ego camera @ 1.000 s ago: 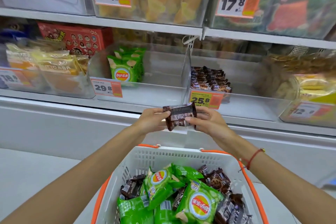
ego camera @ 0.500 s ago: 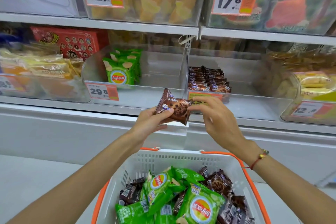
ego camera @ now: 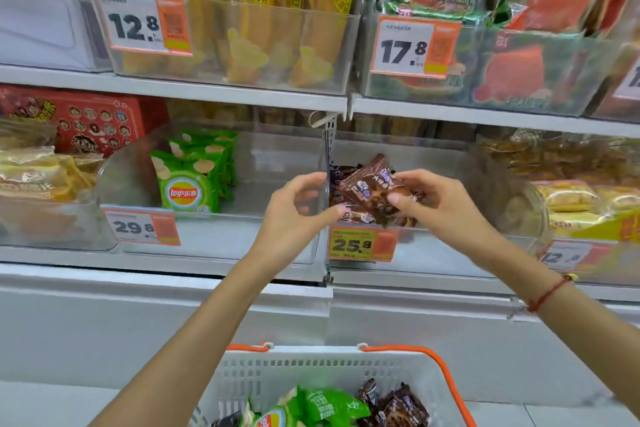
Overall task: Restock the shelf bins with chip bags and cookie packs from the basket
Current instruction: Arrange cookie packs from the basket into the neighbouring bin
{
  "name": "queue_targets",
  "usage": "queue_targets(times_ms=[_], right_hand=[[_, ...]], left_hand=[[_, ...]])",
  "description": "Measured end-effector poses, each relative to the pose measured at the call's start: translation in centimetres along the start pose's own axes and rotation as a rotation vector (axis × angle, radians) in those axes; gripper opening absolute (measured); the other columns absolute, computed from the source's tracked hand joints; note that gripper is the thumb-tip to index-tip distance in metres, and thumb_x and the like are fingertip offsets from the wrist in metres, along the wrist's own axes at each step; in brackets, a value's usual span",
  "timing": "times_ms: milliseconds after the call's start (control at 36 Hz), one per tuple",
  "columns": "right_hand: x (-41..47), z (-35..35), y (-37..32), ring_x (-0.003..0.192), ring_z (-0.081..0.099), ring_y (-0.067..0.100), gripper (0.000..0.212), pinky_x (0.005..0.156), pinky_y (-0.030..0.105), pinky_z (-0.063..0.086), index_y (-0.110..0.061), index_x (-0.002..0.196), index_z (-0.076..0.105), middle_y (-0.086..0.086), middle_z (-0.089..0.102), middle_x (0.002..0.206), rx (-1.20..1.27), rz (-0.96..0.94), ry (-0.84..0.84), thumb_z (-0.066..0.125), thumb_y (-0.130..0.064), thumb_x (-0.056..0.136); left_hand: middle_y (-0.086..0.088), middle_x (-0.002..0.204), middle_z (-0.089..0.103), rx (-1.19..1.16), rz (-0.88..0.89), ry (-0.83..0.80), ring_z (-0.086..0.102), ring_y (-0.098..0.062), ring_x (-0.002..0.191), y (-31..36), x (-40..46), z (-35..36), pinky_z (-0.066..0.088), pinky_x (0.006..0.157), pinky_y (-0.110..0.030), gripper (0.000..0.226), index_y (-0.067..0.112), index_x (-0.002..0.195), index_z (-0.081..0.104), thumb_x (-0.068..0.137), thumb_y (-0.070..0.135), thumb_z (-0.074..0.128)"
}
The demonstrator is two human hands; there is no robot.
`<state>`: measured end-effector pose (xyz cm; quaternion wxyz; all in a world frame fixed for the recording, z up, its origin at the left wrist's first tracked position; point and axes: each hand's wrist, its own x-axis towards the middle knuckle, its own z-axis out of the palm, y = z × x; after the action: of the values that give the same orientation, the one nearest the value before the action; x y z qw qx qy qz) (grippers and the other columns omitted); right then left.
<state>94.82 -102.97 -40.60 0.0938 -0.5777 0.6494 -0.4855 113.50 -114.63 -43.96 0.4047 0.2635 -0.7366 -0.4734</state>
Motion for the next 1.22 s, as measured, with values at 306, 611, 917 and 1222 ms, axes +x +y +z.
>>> queue_targets(times_ms=[306, 611, 917, 1222], right_hand=[[7.1, -4.7, 8.2, 0.085, 0.059, 0.011, 0.03, 0.075, 0.024, 0.042, -0.022, 0.107, 0.071, -0.005, 0.069, 0.098, -0.815, 0.196, -0.396, 0.077, -0.033, 0.079], [7.5, -2.2, 10.5, 0.084, 0.054, 0.01, 0.027, 0.065, 0.025, 0.036, -0.03, 0.098, 0.072, -0.014, 0.055, 0.085, -0.968, 0.053, -0.361, 0.078, -0.043, 0.074], [7.9, -0.8, 10.1, 0.086, 0.059, 0.015, 0.027, 0.067, 0.025, 0.04, -0.024, 0.102, 0.069, -0.007, 0.063, 0.092, -0.924, 0.092, -0.378, 0.077, -0.032, 0.077], [6.2, -2.3, 9.5, 0.096, 0.059, 0.016, 0.033, 0.085, 0.035, 0.051, -0.02, 0.111, 0.068, -0.003, 0.065, 0.108, -0.759, 0.192, -0.354, 0.076, -0.03, 0.08]], left_hand=[[0.013, 0.128, 0.056, 0.45, 0.071, 0.019, 0.05, 0.002, 0.102, -3.6, 2.0, 1.9, 0.044, 0.086, -0.025, 0.077, 0.032, 0.139, 0.045, 0.071, 0.037, 0.082], [0.019, 0.121, 0.06, 0.428, 0.061, 0.07, 0.057, 0.004, 0.097, -4.1, 2.4, 1.8, 0.049, 0.088, -0.031, 0.074, 0.033, 0.128, 0.053, 0.062, 0.039, 0.087], [0.018, 0.122, 0.06, 0.423, 0.075, 0.061, 0.058, 0.006, 0.094, -4.2, 2.5, 1.7, 0.051, 0.084, -0.029, 0.073, 0.031, 0.128, 0.053, 0.063, 0.039, 0.086], [0.011, 0.132, 0.05, 0.398, 0.166, 0.069, 0.048, -0.003, 0.114, -3.8, 1.4, 2.2, 0.039, 0.094, -0.023, 0.087, 0.025, 0.141, 0.039, 0.067, 0.027, 0.086]])
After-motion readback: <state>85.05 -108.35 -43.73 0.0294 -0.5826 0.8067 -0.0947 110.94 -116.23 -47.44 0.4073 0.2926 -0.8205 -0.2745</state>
